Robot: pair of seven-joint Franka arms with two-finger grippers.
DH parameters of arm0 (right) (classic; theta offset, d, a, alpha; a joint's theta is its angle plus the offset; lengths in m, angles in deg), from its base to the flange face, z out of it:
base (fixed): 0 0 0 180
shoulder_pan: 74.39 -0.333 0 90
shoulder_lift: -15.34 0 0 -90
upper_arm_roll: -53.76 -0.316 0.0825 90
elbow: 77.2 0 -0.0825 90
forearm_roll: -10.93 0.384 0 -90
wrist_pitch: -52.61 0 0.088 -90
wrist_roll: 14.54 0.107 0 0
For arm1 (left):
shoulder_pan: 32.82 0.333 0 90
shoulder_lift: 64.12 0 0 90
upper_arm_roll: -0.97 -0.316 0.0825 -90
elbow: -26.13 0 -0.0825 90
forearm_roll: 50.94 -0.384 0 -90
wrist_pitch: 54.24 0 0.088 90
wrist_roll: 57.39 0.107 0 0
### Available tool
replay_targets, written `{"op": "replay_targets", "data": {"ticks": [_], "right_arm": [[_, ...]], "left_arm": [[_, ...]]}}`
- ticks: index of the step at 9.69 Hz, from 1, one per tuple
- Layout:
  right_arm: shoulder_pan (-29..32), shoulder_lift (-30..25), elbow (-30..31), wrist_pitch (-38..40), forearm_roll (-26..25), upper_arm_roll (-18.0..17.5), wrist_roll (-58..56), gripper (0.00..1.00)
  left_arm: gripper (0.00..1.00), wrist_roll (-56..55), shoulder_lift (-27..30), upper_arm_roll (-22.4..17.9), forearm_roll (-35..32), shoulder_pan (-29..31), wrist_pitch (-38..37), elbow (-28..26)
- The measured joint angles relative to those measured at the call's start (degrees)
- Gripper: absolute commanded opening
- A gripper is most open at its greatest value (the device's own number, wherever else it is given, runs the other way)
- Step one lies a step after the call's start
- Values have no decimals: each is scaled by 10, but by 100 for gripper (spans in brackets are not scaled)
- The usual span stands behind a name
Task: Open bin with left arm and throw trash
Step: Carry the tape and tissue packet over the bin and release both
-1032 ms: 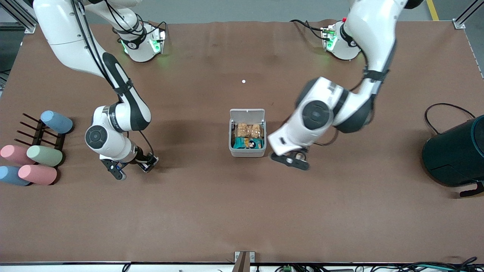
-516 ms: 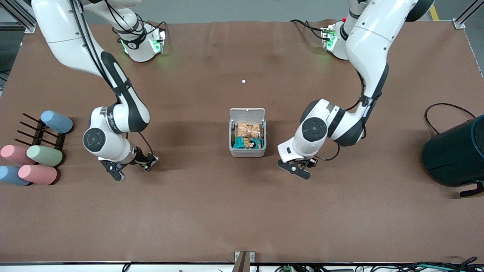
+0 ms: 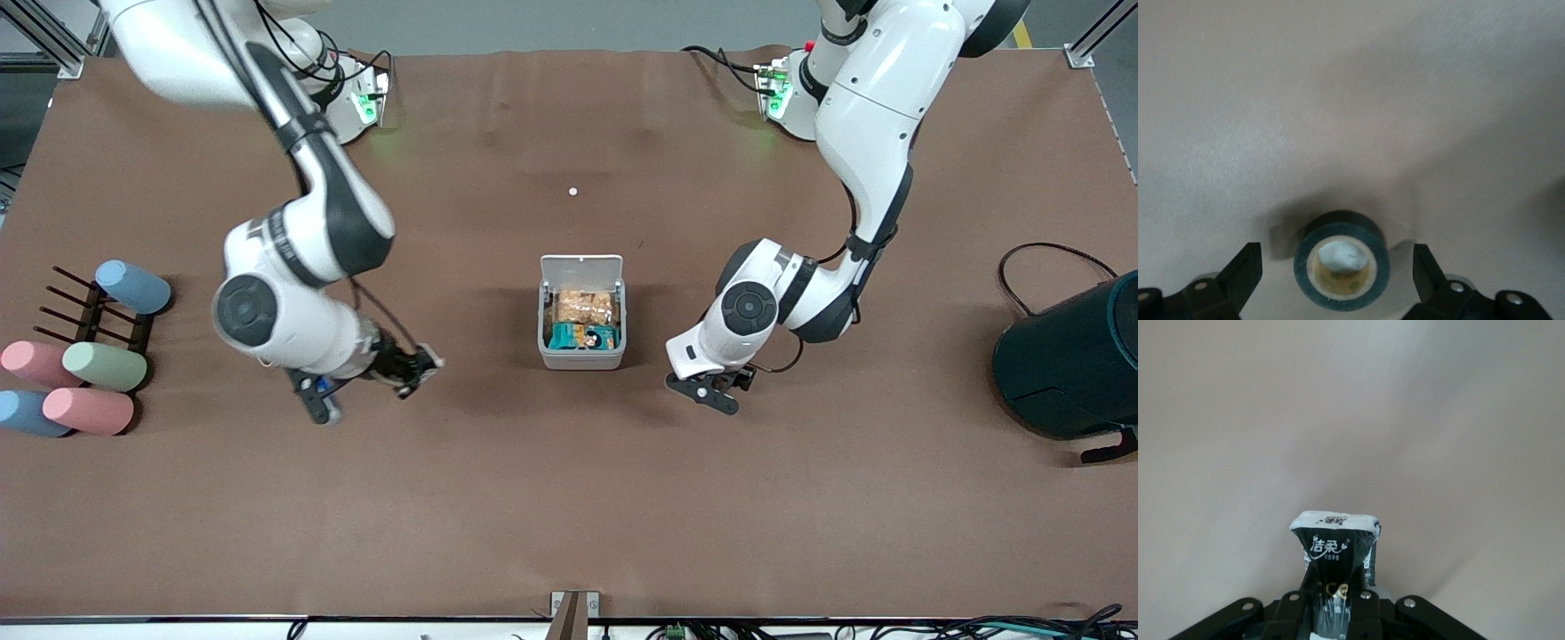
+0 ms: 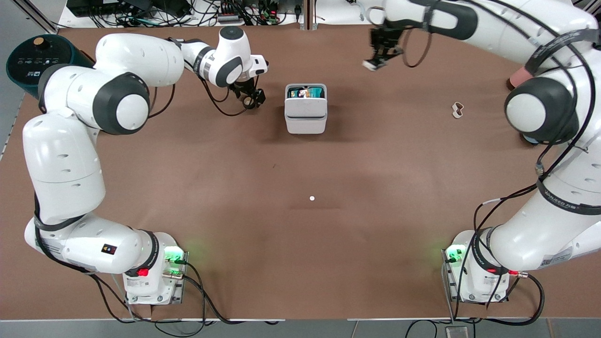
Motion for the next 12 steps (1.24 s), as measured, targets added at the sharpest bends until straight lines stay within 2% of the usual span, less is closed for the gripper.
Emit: {"op": "replay_targets", "data": {"ticks": [1, 2, 3, 5, 6, 7, 10, 12], "right_arm": [[-37, 3, -2, -41, 1, 0, 50, 1], [-66, 11, -2, -69, 1, 0, 84, 3], [-91, 23, -2, -90, 1, 0, 110, 7], [-115, 45, -3, -125, 1, 1, 130, 41], [-124, 49, -3, -126, 1, 1, 130, 46], [-133, 51, -3, -126, 1, 1, 131, 64], [-155, 64, -1, -116, -3, 1, 127, 64], [-168, 69, 1, -114, -4, 5, 127, 65]], "left_arm": [[21, -1, 0, 0, 0, 2, 0, -4], [0, -2, 1, 1, 1, 4, 0, -6], [0, -12, 4, 4, 4, 4, 1, -6], [0, -24, 6, 4, 9, 6, 1, -6], [0, -25, 7, 4, 9, 9, 4, -5], [0, -25, 11, 5, 9, 13, 9, -2], [0, -41, 51, 39, 67, 18, 1, 16], [0, -106, 68, 71, 95, 12, -4, 28]]}}
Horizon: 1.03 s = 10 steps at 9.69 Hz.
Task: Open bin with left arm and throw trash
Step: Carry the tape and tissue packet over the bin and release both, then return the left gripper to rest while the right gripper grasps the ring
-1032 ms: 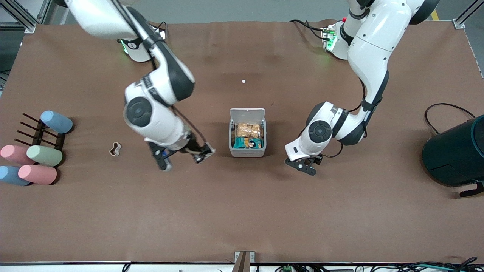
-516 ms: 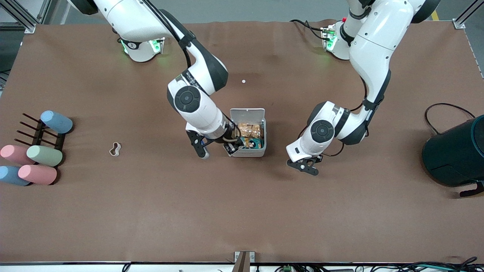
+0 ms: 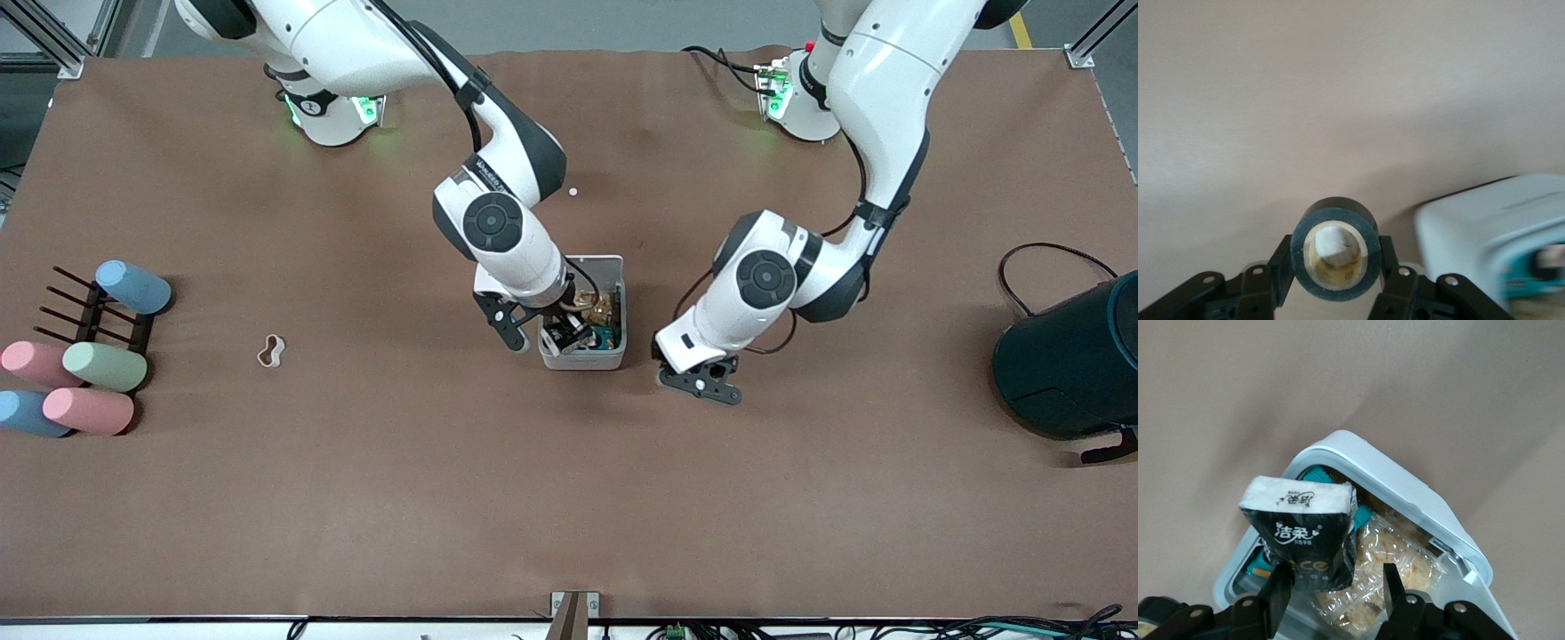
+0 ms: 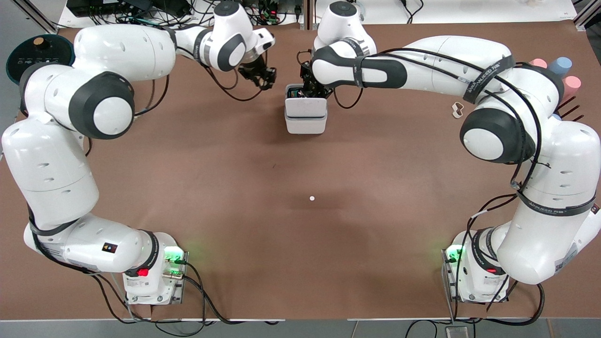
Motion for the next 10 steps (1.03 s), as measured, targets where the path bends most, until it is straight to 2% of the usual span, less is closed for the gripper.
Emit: {"op": "replay_targets", "data": {"ticks": [3, 5, 6, 7, 8, 10], "right_arm": [[50, -17, -12, 85, 0, 8, -48, 69], [68, -33, -13, 100, 1, 8, -64, 70], [70, -39, -13, 104, 1, 8, -64, 70], [80, -47, -14, 129, 0, 9, -74, 69], [104, -59, -14, 178, 0, 10, -113, 69], [187, -89, -2, 260, -9, 14, -267, 70]], "left_arm": [[0, -53, 1, 17, 2, -16, -12, 23], [5, -93, 1, 31, 2, -23, -13, 23], [20, -116, 0, 32, 2, -37, -14, 23], [78, -136, -2, 32, 2, -51, -15, 23], [100, -146, -3, 31, 1, -57, -15, 23], [100, -148, -5, 29, 1, -53, -16, 23]]}}
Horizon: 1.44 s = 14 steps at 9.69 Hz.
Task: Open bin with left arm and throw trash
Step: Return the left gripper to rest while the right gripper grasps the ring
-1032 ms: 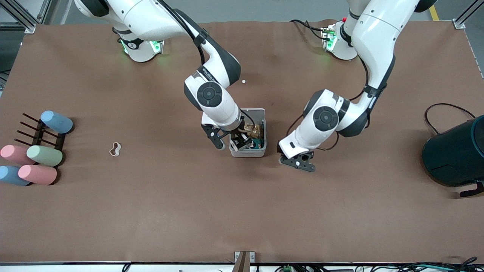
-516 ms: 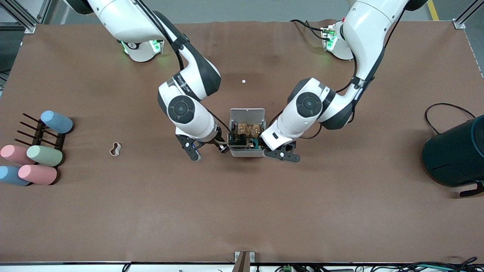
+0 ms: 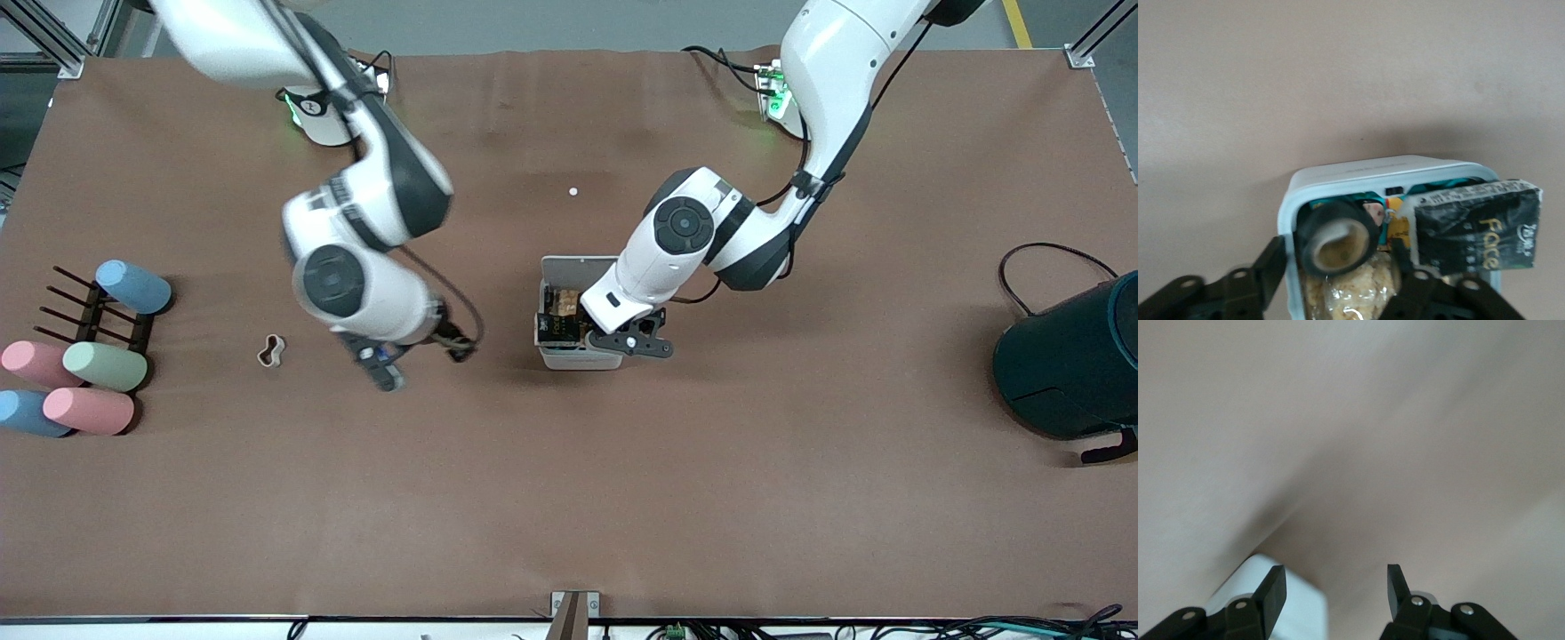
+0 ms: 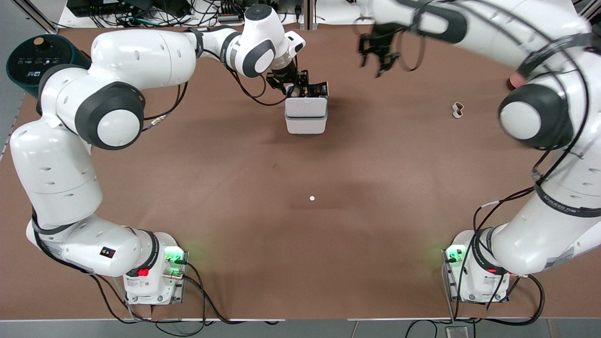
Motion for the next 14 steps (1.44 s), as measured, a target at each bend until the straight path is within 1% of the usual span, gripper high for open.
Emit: {"op": "replay_targets", "data": {"ticks": [1, 2, 3, 4, 5, 7, 8, 9, 10, 11, 12, 13, 14], "right_arm": [[50, -15, 26, 8, -19, 1, -98, 72], [98, -26, 61, -2, -39, 2, -197, 76], [139, -29, 101, -32, -51, 2, -292, 80], [173, -28, 145, -77, -65, 2, -377, 84], [201, -27, 194, -134, -88, 2, -443, 86], [235, -26, 278, -245, -126, 2, -522, 87], [246, -26, 306, -285, -138, 2, -537, 88], [256, -26, 329, -322, -146, 2, -539, 84], [269, -26, 352, -353, -149, 2, -540, 83], [281, -26, 368, -370, -149, 2, -543, 77], [287, -26, 376, -381, -149, 2, -546, 53], [288, -23, 380, -397, -149, 1, -546, 15], [288, -16, 381, -412, -149, 1, -546, 0]], "left_arm": [[100, 2, 0, -3, 0, 9, -4, 1], [100, 9, 2, -4, 0, 24, -15, 6], [100, 20, 9, -5, 0, 44, -36, 16], [100, 25, 23, -5, 0, 66, -73, 29], [100, 28, 42, -6, 0, 93, -128, 49], [100, 68, 81, -5, 0, 147, -247, 101], [100, 100, 103, -6, 0, 171, -291, 121], [100, 139, 128, -6, -1, 199, -327, 131], [100, 184, 153, -6, -1, 227, -358, 135], [100, 227, 179, -6, -1, 253, -385, 136], [100, 259, 208, -17, -1, 265, -410, 137], [100, 283, 238, -49, 0, 255, -431, 137], [100, 297, 264, -93, 0, 233, -444, 137]]}}
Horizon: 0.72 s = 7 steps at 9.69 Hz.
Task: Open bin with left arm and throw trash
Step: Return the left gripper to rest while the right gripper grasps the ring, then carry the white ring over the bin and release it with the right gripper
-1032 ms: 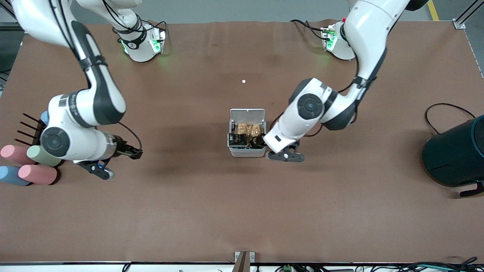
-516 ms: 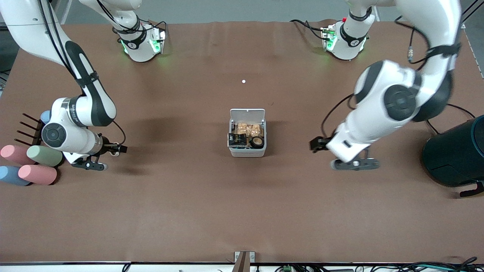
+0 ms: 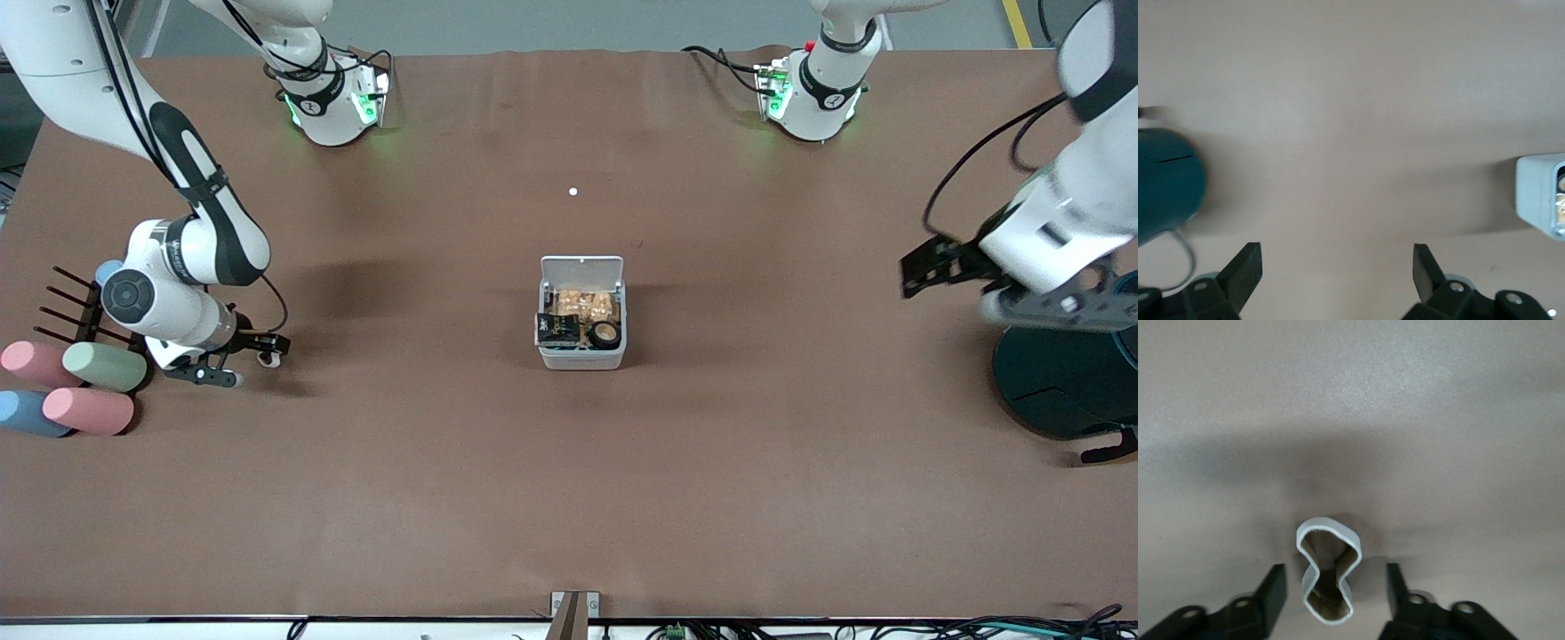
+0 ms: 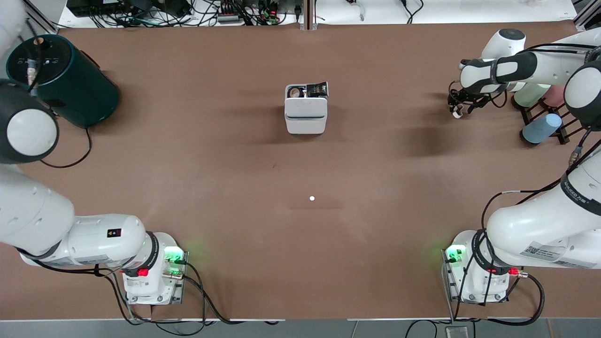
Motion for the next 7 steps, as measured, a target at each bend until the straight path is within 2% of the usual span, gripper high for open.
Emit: {"op": "replay_targets", "data": {"ticks": [2, 3, 4, 5, 7], "right_arm": [[0, 6, -1, -9, 0, -6, 1, 0], [-1, 5, -2, -5, 0, -10, 5, 0], [-1, 5, -10, 21, 1, -14, 26, 0], [-4, 3, -35, 62, 1, -34, 83, 0], [-37, -8, -127, 155, 3, -114, 278, 0]], "left_arm": [[100, 6, 37, -86, 1, -52, -32, -4], [100, 6, 48, -106, 1, -70, -64, -10], [100, 6, 49, -108, 2, -75, -76, -14], [100, 6, 49, -108, 2, -78, -77, -17], [100, 4, 49, -107, 2, -81, -77, -18]]}}
